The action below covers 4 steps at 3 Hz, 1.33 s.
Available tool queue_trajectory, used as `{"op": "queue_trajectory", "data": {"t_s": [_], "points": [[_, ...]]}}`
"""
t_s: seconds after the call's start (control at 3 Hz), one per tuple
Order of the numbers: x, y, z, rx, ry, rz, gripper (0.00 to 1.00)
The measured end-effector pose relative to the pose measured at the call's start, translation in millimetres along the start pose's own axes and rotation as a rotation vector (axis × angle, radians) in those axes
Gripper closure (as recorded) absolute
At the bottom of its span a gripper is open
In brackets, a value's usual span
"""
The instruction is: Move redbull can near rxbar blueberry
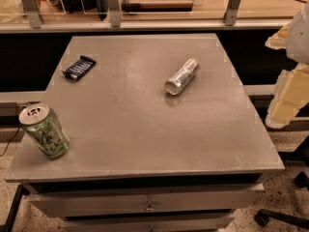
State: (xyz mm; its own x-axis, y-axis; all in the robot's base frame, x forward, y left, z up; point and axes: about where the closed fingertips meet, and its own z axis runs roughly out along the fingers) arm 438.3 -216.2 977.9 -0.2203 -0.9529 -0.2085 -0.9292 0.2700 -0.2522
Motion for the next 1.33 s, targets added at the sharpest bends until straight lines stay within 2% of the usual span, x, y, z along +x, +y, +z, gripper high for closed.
{"op": "queue_trajectory", "data": {"t_s": [0.67,1.0,1.33], "points": [[-5,-3,0,0.005,-0.02,-0.014,0.0],[-30,-17,8,0.025,-0.098,-0.094,0.0],[-79,-44,23,0.05,-0.281,-0.328,0.0]]}}
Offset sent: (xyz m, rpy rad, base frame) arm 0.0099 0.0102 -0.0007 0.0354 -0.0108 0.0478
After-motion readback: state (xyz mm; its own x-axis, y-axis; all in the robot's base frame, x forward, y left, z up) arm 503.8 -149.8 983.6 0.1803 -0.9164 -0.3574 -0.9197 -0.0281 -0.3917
